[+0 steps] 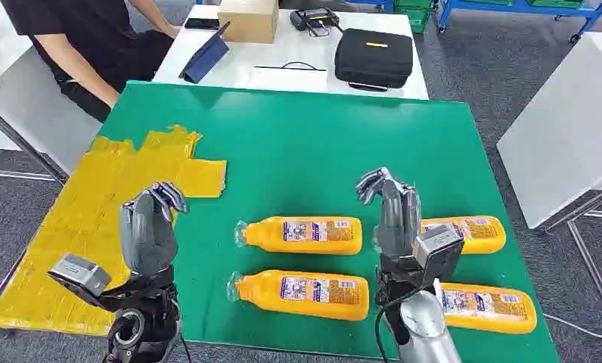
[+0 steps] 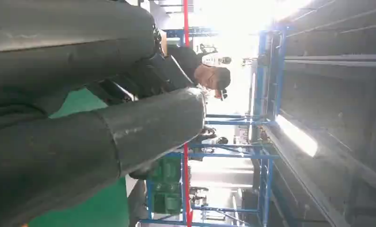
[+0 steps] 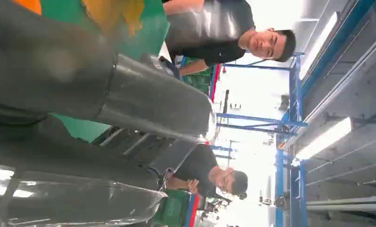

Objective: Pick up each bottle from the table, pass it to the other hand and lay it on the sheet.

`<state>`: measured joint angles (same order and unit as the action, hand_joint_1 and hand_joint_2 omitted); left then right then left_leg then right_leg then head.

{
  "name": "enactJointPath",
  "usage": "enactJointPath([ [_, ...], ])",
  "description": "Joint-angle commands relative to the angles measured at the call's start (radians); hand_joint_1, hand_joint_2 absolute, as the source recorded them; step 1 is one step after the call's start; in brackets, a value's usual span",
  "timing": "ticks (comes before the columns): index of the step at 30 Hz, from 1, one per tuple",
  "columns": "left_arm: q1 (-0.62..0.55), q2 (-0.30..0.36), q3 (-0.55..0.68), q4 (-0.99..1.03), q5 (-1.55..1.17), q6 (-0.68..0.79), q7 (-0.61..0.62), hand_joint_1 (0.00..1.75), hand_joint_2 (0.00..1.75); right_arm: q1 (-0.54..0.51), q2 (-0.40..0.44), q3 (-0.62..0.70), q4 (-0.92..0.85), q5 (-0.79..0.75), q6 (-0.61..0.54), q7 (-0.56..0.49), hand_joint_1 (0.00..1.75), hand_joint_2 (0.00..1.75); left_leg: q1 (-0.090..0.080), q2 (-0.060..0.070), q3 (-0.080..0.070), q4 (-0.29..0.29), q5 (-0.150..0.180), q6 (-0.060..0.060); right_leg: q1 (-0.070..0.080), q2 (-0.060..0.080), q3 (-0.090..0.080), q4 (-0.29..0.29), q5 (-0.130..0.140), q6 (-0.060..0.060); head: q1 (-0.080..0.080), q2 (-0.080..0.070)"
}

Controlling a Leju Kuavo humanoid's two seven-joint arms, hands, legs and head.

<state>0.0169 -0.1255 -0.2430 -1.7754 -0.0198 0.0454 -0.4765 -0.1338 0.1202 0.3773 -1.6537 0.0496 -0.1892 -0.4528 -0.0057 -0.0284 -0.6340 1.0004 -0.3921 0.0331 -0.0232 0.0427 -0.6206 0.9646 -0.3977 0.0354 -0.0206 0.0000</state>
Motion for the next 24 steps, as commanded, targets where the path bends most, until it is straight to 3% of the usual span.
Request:
enactJointPath([
  [1, 0.38, 0.135, 0.09, 0.031, 0.012, -0.142, -0.222, 1.75, 0.0, 0.546, -0.223, -0.029, -0.225, -0.095, -0.061, -0.155, 1.75, 0.0, 0.001, 0.0, 0.011, -0.005, -0.004, -0.003, 0.002, -0.006, 0.012, -0.005, -0.004, -0.003, 0.0, 0.0],
  [2, 0.38, 0.135, 0.09, 0.031, 0.012, -0.142, -0.222, 1.75, 0.0, 0.546, -0.223, -0.029, -0.225, -0.095, -0.061, -0.155, 1.75, 0.0, 0.001, -0.004, 0.019, -0.011, -0.004, -0.002, 0.002, -0.009, 0.021, -0.012, -0.005, -0.002, 0.0, 0.0],
  [3, 0.38, 0.135, 0.09, 0.031, 0.012, -0.142, -0.222, 1.75, 0.0, 0.546, -0.223, -0.029, -0.225, -0.095, -0.061, -0.155, 1.75, 0.0, 0.001, -0.003, 0.012, -0.005, -0.004, -0.002, 0.002, -0.007, 0.012, -0.006, -0.006, -0.002, 0.0, 0.0],
  [4, 0.38, 0.135, 0.09, 0.031, 0.012, -0.142, -0.222, 1.75, 0.0, 0.546, -0.223, -0.029, -0.225, -0.095, -0.061, -0.155, 1.75, 0.0, 0.0, -0.005, 0.013, -0.004, -0.009, -0.001, 0.001, -0.009, 0.015, -0.004, -0.011, -0.001, 0.0, 0.0],
  [6, 0.37, 0.134, 0.08, 0.028, 0.006, -0.14, -0.221, 1.75, 0.0, 0.536, -0.22, -0.025, -0.229, -0.091, -0.068, -0.142, 1.75, 0.0, 0.0, -0.005, 0.027, -0.002, -0.02, -0.002, 0.002, -0.007, 0.029, -0.003, -0.022, -0.001, 0.0, 0.0],
  [8, 0.356, 0.137, 0.052, 0.01, -0.011, -0.121, -0.204, 1.75, 0.0, 0.519, -0.221, -0.012, -0.248, -0.079, -0.087, -0.12, 1.75, 0.0, -0.001, -0.004, 0.012, -0.001, -0.017, -0.002, 0.0, -0.005, 0.014, 0.0, -0.017, 0.002, 0.0, 0.0],
  [9, 0.351, 0.14, 0.035, -0.008, -0.009, -0.088, -0.185, 0.7, 0.0, 0.519, -0.226, -0.004, -0.262, -0.075, -0.105, -0.114, 1.29, 0.0, -0.001, -0.001, 0.014, 0.0, -0.02, -0.003, 0.001, -0.004, 0.016, 0.0, -0.019, 0.001, 0.0, 0.0],
  [10, 0.349, 0.144, 0.027, -0.012, -0.003, -0.087, -0.174, 0.0, 0.0, 0.515, -0.234, 0.006, -0.263, -0.079, -0.099, -0.104, 0.0, 0.0, 0.0, -0.002, 0.013, 0.0, -0.021, -0.001, 0.001, -0.004, 0.015, -0.001, -0.019, 0.0, 0.0, 0.0],
  [15, 0.339, 0.176, -0.003, -0.017, 0.047, -0.068, -0.178, 0.0, 0.0, 0.532, -0.255, 0.03, -0.292, -0.072, -0.14, -0.104, 0.0, 0.0, -0.001, -0.003, 0.016, 0.0, -0.02, -0.001, 0.001, -0.006, 0.015, 0.0, -0.021, -0.002, 0.0, 0.0],
  [18, 0.326, 0.176, -0.013, -0.011, 0.05, -0.057, -0.176, 0.0, 0.0, 0.522, -0.309, 0.023, -0.279, -0.078, -0.14, -0.098, 0.0, 0.0, -0.001, -0.003, 0.016, -0.001, -0.018, 0.0, 0.001, -0.006, 0.016, -0.001, -0.019, -0.001, 0.0, 0.0],
  [24, 0.327, 0.193, -0.031, -0.004, 0.062, -0.036, -0.176, 0.0, 0.0, 0.519, -0.291, 0.014, -0.271, -0.071, -0.115, -0.096, 0.0, 0.0, -0.001, -0.003, 0.017, -0.001, -0.018, 0.0, 0.001, -0.005, 0.017, -0.001, -0.018, 0.0, 0.0, 0.0],
])
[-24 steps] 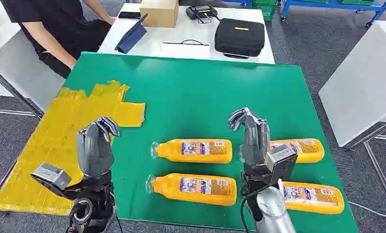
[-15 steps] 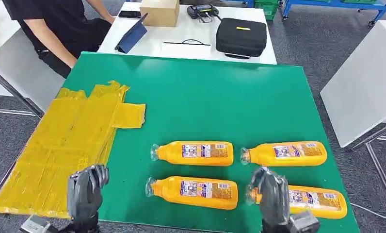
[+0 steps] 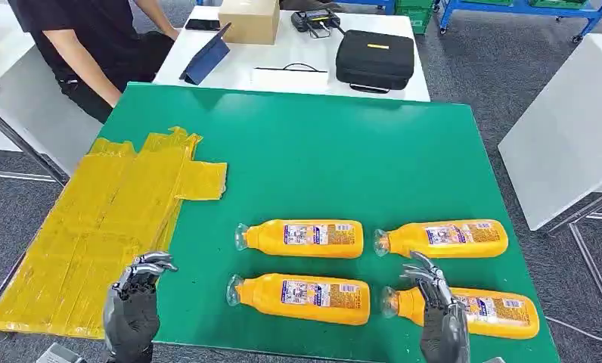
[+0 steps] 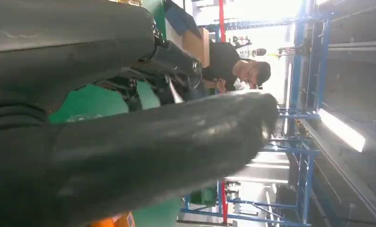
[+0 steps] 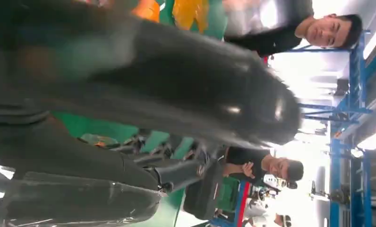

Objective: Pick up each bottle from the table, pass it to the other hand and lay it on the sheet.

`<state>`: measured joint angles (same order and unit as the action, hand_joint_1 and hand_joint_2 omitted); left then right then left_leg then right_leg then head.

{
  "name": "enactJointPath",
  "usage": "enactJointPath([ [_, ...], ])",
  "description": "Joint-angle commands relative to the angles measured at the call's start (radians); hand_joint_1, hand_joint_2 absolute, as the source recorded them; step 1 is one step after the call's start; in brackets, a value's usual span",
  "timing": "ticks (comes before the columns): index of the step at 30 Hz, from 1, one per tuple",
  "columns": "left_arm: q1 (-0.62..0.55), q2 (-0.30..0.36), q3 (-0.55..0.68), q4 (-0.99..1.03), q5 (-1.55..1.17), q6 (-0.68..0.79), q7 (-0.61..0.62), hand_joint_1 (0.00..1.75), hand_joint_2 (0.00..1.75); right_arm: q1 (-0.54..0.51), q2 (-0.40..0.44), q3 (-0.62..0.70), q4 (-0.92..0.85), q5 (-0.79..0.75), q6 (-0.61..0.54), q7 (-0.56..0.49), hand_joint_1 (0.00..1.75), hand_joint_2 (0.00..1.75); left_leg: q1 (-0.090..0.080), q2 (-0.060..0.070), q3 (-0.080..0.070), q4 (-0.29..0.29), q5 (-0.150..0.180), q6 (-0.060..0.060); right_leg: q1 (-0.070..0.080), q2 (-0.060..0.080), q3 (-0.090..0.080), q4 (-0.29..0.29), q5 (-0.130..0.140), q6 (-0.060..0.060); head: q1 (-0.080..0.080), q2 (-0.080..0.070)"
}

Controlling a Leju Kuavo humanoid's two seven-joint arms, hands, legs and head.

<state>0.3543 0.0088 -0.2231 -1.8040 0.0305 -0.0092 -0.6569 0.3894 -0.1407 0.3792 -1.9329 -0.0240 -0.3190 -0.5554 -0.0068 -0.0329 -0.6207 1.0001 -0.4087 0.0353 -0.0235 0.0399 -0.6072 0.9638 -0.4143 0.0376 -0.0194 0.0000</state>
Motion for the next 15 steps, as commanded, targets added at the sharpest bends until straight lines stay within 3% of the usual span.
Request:
enactJointPath([
  [1, -0.009, 0.058, -0.052, 0.025, 0.012, 0.019, 0.005, 0.0, 0.0, -0.003, -0.03, 0.012, 0.008, 0.004, 0.014, 0.007, 0.0, 0.0, 0.0, 0.003, 0.006, 0.0, -0.003, -0.003, 0.001, -0.003, 0.005, 0.0, -0.002, -0.003, -0.001, 0.0],
  [15, -0.007, 0.065, -0.067, 0.02, 0.031, 0.03, 0.011, 0.0, 0.0, 0.004, -0.019, 0.001, -0.004, 0.017, 0.002, 0.008, 0.0, 0.0, 0.001, 0.002, 0.005, 0.0, -0.003, -0.003, 0.002, -0.004, 0.005, 0.0, -0.002, -0.003, -0.001, 0.0],
])
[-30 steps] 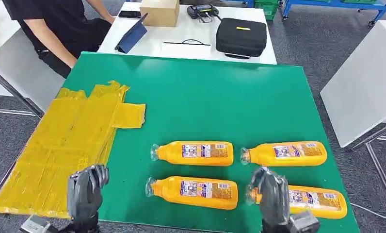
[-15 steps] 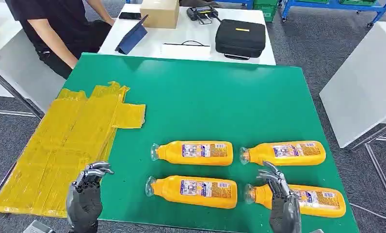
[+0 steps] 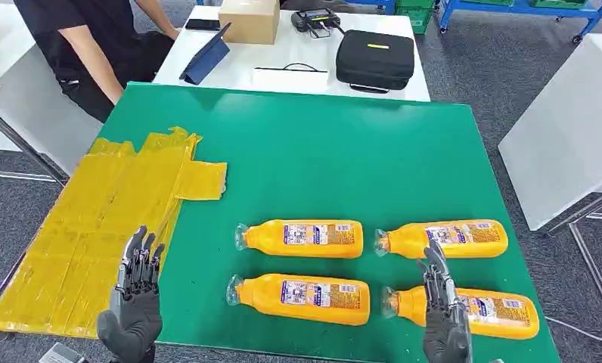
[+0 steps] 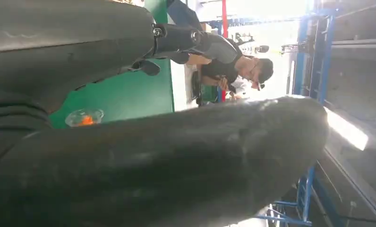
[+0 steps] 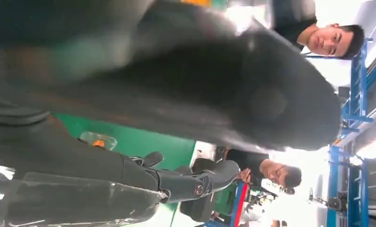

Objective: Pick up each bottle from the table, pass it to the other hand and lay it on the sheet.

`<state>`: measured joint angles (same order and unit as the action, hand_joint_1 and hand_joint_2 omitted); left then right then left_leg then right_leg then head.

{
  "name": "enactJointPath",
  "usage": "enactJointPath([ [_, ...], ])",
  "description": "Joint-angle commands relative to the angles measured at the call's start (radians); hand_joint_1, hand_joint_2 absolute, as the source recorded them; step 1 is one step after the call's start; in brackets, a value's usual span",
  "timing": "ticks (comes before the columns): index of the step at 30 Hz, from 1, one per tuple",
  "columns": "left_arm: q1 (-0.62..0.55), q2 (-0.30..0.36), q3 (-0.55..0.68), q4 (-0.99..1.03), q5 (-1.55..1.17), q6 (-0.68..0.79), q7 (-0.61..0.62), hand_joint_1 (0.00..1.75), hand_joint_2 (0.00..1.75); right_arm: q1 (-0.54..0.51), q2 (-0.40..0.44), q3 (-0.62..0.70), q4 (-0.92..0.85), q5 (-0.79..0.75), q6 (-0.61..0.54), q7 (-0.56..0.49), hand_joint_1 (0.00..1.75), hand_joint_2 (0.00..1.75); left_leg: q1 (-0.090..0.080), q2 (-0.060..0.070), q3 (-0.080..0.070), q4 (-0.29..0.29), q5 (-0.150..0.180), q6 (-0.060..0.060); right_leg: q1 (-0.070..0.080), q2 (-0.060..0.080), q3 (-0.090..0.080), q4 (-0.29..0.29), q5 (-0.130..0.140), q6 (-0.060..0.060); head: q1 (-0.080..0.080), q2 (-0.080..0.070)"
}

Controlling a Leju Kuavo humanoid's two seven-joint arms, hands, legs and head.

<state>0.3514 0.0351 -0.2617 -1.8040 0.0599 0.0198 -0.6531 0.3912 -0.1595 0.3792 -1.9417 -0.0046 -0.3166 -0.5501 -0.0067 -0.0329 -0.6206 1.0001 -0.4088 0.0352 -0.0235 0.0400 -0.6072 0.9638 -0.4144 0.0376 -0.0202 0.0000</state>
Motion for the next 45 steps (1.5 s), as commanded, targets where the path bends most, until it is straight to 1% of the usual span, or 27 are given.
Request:
enactJointPath([
  [1, -0.004, 0.039, -0.028, 0.02, 0.001, 0.001, 0.008, 0.0, 0.0, 0.003, -0.001, 0.001, 0.005, -0.003, -0.001, 0.003, 0.0, 0.0, 0.0, 0.002, 0.003, 0.0, -0.001, -0.002, 0.001, -0.003, 0.003, 0.0, -0.001, -0.002, 0.0, 0.0],
  [2, -0.004, 0.039, -0.028, 0.02, 0.001, 0.001, 0.008, 0.0, 0.0, 0.003, -0.001, 0.001, 0.005, -0.003, -0.001, 0.003, 0.0, 0.0, 0.0, 0.002, 0.005, 0.0, -0.002, -0.003, 0.001, -0.003, 0.005, 0.0, -0.002, -0.003, 0.0, 0.0],
  [4, -0.004, 0.039, -0.028, 0.02, 0.001, 0.001, 0.008, 0.0, 0.0, 0.003, -0.001, 0.001, 0.005, -0.003, -0.001, 0.003, 0.0, 0.0, 0.0, 0.001, 0.003, 0.0, -0.001, -0.002, 0.001, -0.002, 0.003, 0.0, -0.001, -0.002, 0.0, 0.0],
  [5, -0.004, 0.039, -0.028, 0.02, 0.001, 0.001, 0.008, 0.0, 0.0, 0.003, -0.001, 0.001, 0.005, -0.003, -0.001, 0.003, 0.0, 0.0, 0.001, 0.002, 0.005, 0.0, -0.002, -0.003, 0.002, -0.003, 0.005, 0.0, -0.002, -0.003, 0.0, 0.0],
  [7, -0.004, 0.039, -0.028, 0.02, 0.001, 0.001, 0.008, 0.0, 0.0, 0.003, -0.001, 0.001, 0.005, -0.003, -0.001, 0.003, 0.0, 0.0, 0.0, 0.001, 0.002, 0.0, -0.001, -0.002, 0.001, -0.002, 0.002, 0.0, -0.001, -0.002, 0.0, 0.0],
  [8, -0.004, 0.039, -0.028, 0.02, 0.001, 0.001, 0.008, 0.0, 0.0, 0.003, -0.001, 0.001, 0.005, -0.003, -0.001, 0.003, 0.0, 0.0, 0.001, 0.002, 0.005, 0.0, -0.002, -0.003, 0.002, -0.003, 0.005, 0.0, -0.002, -0.003, 0.0, 0.0],
  [10, -0.004, 0.039, -0.028, 0.02, 0.001, 0.001, 0.008, 0.0, 0.0, 0.003, -0.001, 0.001, 0.005, -0.003, -0.001, 0.003, 0.0, 0.0, 0.0, 0.001, 0.002, 0.0, -0.001, -0.002, 0.001, -0.002, 0.002, 0.0, -0.001, -0.002, 0.0, 0.0],
  [11, -0.004, 0.039, -0.028, 0.02, 0.001, 0.001, 0.008, 0.0, 0.0, 0.003, -0.001, 0.001, 0.005, -0.003, -0.001, 0.003, 0.0, 0.0, 0.001, 0.003, 0.008, 0.001, -0.004, -0.004, 0.002, -0.005, 0.007, 0.0, -0.003, -0.004, 0.0, 0.0],
  [12, -0.004, 0.039, -0.028, 0.02, 0.001, 0.001, 0.008, 0.0, 0.0, 0.003, -0.001, 0.001, 0.005, -0.003, -0.001, 0.003, 0.0, 0.0, 0.0, 0.002, 0.003, 0.0, -0.001, -0.002, 0.001, -0.003, 0.003, 0.0, -0.001, -0.002, 0.0, 0.0],
  [13, -0.004, 0.039, -0.028, 0.02, 0.001, 0.001, 0.008, 0.0, 0.0, 0.003, -0.001, 0.001, 0.005, -0.003, -0.001, 0.003, 0.0, 0.0, 0.001, 0.003, 0.005, 0.0, -0.003, -0.003, 0.002, -0.003, 0.005, 0.0, -0.002, -0.003, 0.0, 0.0],
  [15, -0.004, 0.039, -0.028, 0.02, 0.001, 0.001, 0.008, 0.0, 0.0, 0.003, -0.001, 0.001, 0.005, -0.003, -0.001, 0.003, 0.0, 0.0, 0.0, 0.001, 0.003, 0.0, -0.001, -0.002, 0.001, -0.002, 0.002, 0.0, -0.001, -0.002, 0.0, 0.0],
  [20, -0.004, 0.039, -0.028, 0.02, 0.001, 0.001, 0.008, 0.0, 0.0, 0.003, -0.001, 0.001, 0.005, -0.003, -0.001, 0.003, 0.0, 0.0, 0.001, 0.003, 0.005, 0.0, -0.002, -0.003, 0.002, -0.003, 0.005, 0.0, -0.002, -0.003, 0.0, 0.0],
  [22, -0.004, 0.039, -0.028, 0.02, 0.001, 0.001, 0.008, 0.0, 0.0, 0.003, -0.001, 0.001, 0.005, -0.003, -0.001, 0.003, 0.0, 0.0, 0.0, 0.001, 0.002, 0.0, -0.001, -0.002, 0.001, -0.002, 0.002, 0.0, -0.001, -0.002, 0.0, 0.0],
  [23, -0.004, 0.039, -0.028, 0.02, 0.001, 0.001, 0.008, 0.0, 0.0, 0.003, -0.001, 0.001, 0.005, -0.003, -0.001, 0.003, 0.0, 0.0, 0.001, 0.002, 0.005, 0.0, -0.002, -0.003, 0.002, -0.003, 0.005, 0.0, -0.002, -0.003, 0.0, 0.0],
  [24, -0.004, 0.039, -0.028, 0.02, 0.001, 0.001, 0.008, 0.0, 0.0, 0.003, -0.001, 0.001, 0.005, -0.003, -0.001, 0.003, 0.0, 0.0, 0.0, 0.001, 0.003, 0.0, -0.001, -0.002, 0.001, -0.002, 0.003, 0.0, -0.001, -0.002, 0.0, 0.0],
  [25, -0.004, 0.039, -0.028, 0.02, 0.001, 0.001, 0.008, 0.0, 0.0, 0.003, -0.001, 0.001, 0.005, -0.003, -0.001, 0.003, 0.0, 0.0, 0.001, 0.002, 0.005, 0.0, -0.002, -0.003, 0.002, -0.003, 0.005, 0.0, -0.002, -0.003, 0.0, 0.0],
  [29, -0.004, 0.039, -0.028, 0.02, 0.001, 0.001, 0.008, 0.0, 0.0, 0.003, -0.001, 0.001, 0.005, -0.003, -0.001, 0.003, 0.0, 0.0, 0.0, 0.001, 0.002, 0.0, -0.001, -0.002, 0.001, -0.002, 0.002, 0.0, -0.001, -0.002, 0.0, 0.0],
  [32, -0.004, 0.039, -0.028, 0.02, 0.001, 0.001, 0.008, 0.0, 0.0, 0.003, -0.001, 0.001, 0.005, -0.003, -0.001, 0.003, 0.0, 0.0, 0.0, 0.002, 0.005, 0.0, -0.002, -0.003, 0.001, -0.003, 0.005, 0.0, -0.002, -0.003, 0.0, 0.0],
  [34, -0.004, 0.039, -0.028, 0.02, 0.001, 0.001, 0.008, 0.0, 0.0, 0.003, -0.001, 0.001, 0.005, -0.003, -0.001, 0.003, 0.0, 0.0, 0.0, 0.001, 0.003, 0.0, -0.001, -0.002, 0.001, -0.002, 0.003, 0.0, -0.001, -0.002, 0.0, 0.0],
  [35, -0.004, 0.039, -0.028, 0.02, 0.001, 0.001, 0.008, 0.0, 0.0, 0.003, -0.001, 0.001, 0.005, -0.003, -0.001, 0.003, 0.0, 0.0, 0.001, 0.002, 0.005, 0.0, -0.002, -0.003, 0.002, -0.003, 0.005, 0.0, -0.002, -0.003, 0.0, 0.0],
  [36, -0.004, 0.039, -0.028, 0.02, 0.001, 0.001, 0.008, 0.0, 0.0, 0.003, -0.001, 0.001, 0.005, -0.003, -0.001, 0.003, 0.0, 0.0, 0.001, 0.002, 0.003, 0.0, -0.001, -0.002, 0.001, -0.003, 0.003, 0.0, -0.001, -0.002, 0.0, 0.0],
  [38, -0.004, 0.039, -0.028, 0.02, 0.001, 0.001, 0.008, 0.0, 0.0, 0.003, -0.001, 0.001, 0.005, -0.003, -0.001, 0.003, 0.0, 0.0, 0.001, 0.004, 0.007, 0.001, -0.004, -0.004, 0.002, -0.004, 0.007, 0.0, -0.003, -0.004, 0.0, 0.0],
  [39, -0.004, 0.039, -0.028, 0.02, 0.001, 0.001, 0.008, 0.0, 0.0, 0.003, -0.001, 0.001, 0.005, -0.003, -0.001, 0.003, 0.0, 0.0, 0.0, 0.001, 0.002, 0.0, -0.001, -0.002, 0.001, -0.002, 0.002, 0.0, -0.001, -0.002, 0.0, 0.0],
  [40, -0.004, 0.039, -0.028, 0.02, 0.001, 0.001, 0.008, 0.0, 0.0, 0.003, -0.001, 0.001, 0.005, -0.003, -0.001, 0.003, 0.0, 0.0, 0.0, 0.002, 0.005, 0.0, -0.002, -0.003, 0.001, -0.003, 0.005, 0.0, -0.002, -0.003, 0.0, 0.0],
  [44, -0.004, 0.039, -0.028, 0.02, 0.001, 0.001, 0.008, 0.0, 0.0, 0.003, -0.001, 0.001, 0.005, -0.003, -0.001, 0.003, 0.0, 0.0, 0.0, 0.001, 0.003, 0.0, -0.001, -0.002, 0.001, -0.002, 0.003, 0.0, -0.001, -0.002, 0.0, 0.0],
  [45, -0.004, 0.039, -0.028, 0.02, 0.001, 0.001, 0.008, 0.0, 0.0, 0.003, -0.001, 0.001, 0.005, -0.003, -0.001, 0.003, 0.0, 0.0, 0.0, 0.002, 0.004, 0.0, -0.002, -0.003, 0.001, -0.003, 0.004, 0.0, -0.002, -0.002, 0.0, 0.0],
])
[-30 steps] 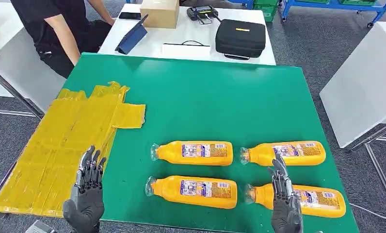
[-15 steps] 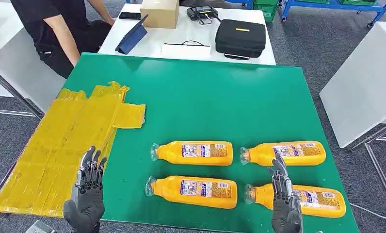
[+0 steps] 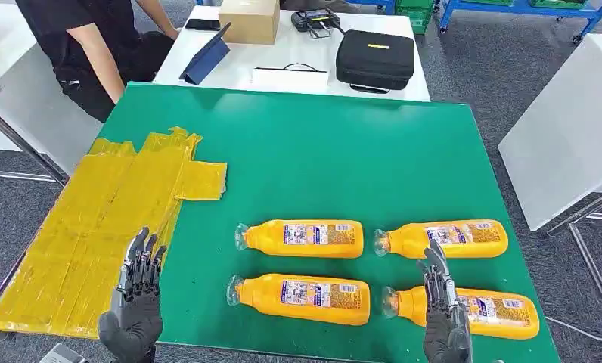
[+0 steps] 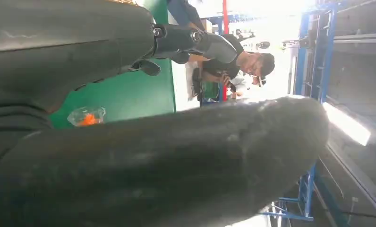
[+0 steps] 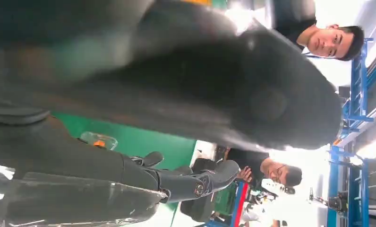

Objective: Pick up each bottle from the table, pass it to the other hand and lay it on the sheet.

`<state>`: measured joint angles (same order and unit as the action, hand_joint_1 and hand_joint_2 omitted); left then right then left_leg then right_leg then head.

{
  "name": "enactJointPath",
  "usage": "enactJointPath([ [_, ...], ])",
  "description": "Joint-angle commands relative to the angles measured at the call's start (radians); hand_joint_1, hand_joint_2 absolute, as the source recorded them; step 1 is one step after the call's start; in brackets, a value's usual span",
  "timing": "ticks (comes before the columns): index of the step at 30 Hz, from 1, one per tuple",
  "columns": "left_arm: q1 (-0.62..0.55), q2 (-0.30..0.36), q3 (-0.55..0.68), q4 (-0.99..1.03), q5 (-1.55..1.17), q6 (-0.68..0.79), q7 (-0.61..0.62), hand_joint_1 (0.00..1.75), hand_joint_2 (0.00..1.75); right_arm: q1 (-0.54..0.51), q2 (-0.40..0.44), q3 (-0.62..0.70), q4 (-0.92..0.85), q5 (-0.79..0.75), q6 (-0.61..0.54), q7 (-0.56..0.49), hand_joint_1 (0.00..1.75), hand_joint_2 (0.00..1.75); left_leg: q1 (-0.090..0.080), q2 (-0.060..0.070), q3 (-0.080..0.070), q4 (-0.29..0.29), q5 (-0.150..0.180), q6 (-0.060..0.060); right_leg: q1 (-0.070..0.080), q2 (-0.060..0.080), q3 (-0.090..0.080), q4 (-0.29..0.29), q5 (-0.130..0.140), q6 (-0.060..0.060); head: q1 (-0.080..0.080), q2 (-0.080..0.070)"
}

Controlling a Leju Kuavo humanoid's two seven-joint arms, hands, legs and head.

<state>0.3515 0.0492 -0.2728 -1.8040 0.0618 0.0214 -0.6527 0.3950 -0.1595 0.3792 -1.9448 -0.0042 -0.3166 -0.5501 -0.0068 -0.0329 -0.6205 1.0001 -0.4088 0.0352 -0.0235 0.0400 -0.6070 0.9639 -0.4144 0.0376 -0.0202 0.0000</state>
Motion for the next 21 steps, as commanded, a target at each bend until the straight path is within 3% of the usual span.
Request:
enactJointPath([
  [1, -0.004, 0.025, -0.017, 0.02, -0.001, -0.001, 0.007, 0.0, 0.0, -0.001, -0.001, 0.001, 0.008, -0.003, -0.001, 0.003, 0.0, 0.0, 0.0, 0.001, 0.003, 0.0, -0.001, -0.002, 0.001, -0.003, 0.003, 0.0, -0.001, -0.002, 0.0, 0.0],
  [21, -0.004, 0.025, -0.017, 0.02, -0.001, -0.001, 0.007, 0.0, 0.0, -0.001, -0.001, 0.001, 0.008, -0.003, -0.001, 0.003, 0.0, 0.0, 0.0, 0.001, 0.003, 0.0, -0.001, -0.002, 0.001, -0.003, 0.003, 0.0, -0.001, -0.002, 0.0, 0.0],
])
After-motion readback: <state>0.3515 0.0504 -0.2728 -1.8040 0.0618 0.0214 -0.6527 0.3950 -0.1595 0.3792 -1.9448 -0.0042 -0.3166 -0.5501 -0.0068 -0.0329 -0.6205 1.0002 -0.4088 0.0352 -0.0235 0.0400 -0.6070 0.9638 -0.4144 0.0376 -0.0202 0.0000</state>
